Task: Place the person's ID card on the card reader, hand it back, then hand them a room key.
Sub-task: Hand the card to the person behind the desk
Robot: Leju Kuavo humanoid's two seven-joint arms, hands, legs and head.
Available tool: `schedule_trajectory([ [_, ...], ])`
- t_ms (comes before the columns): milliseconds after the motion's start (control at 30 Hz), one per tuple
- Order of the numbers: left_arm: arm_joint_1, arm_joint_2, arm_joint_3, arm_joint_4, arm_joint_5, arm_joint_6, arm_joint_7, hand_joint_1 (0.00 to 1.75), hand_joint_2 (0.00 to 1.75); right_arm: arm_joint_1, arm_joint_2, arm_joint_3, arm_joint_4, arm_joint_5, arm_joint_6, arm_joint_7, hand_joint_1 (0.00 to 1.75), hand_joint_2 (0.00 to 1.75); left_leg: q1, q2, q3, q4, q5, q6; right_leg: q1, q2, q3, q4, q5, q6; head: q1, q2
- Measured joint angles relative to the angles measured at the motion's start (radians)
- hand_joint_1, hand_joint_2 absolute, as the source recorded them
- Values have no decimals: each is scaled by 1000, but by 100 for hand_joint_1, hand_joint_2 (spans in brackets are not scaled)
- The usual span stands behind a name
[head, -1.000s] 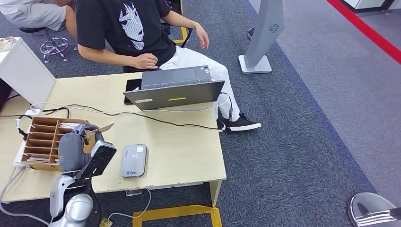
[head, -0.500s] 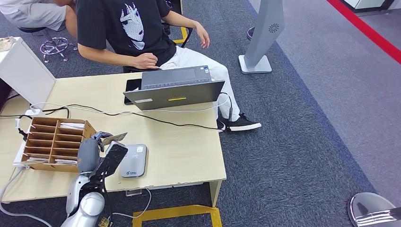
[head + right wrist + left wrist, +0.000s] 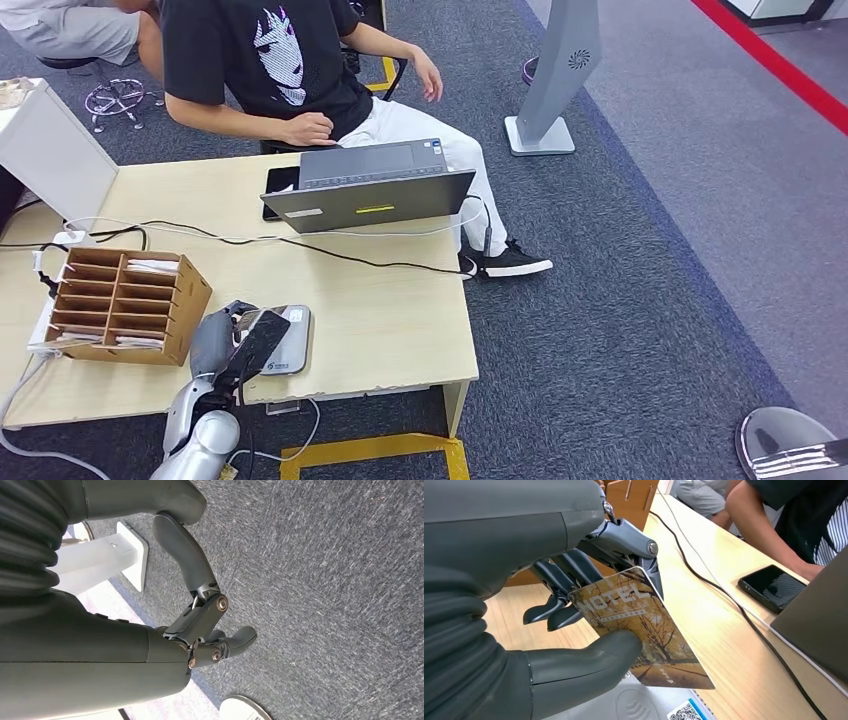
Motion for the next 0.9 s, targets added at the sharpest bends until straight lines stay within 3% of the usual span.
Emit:
schedule_trajectory([
  [367, -10, -1, 7, 2, -17, -7, 40, 175, 175, 1, -1, 0, 0, -20, -1, 2, 0, 175, 0, 0, 0, 0, 0, 0, 0, 0, 0, 0, 0, 0, 0, 0],
  [700, 1, 13, 26, -128, -4, 9, 30, 175, 175, 9, -2, 0, 0, -33, -6, 1, 0, 175, 0, 0, 0, 0, 0, 0, 0, 0, 0, 0, 0, 0, 0, 0],
  [900, -19, 73, 34, -261, -74, 34, 68, 175, 175, 16, -5, 0, 0, -41, -4, 1, 0, 175, 0, 0, 0, 0, 0, 0, 0, 0, 0, 0, 0, 0, 0, 0],
])
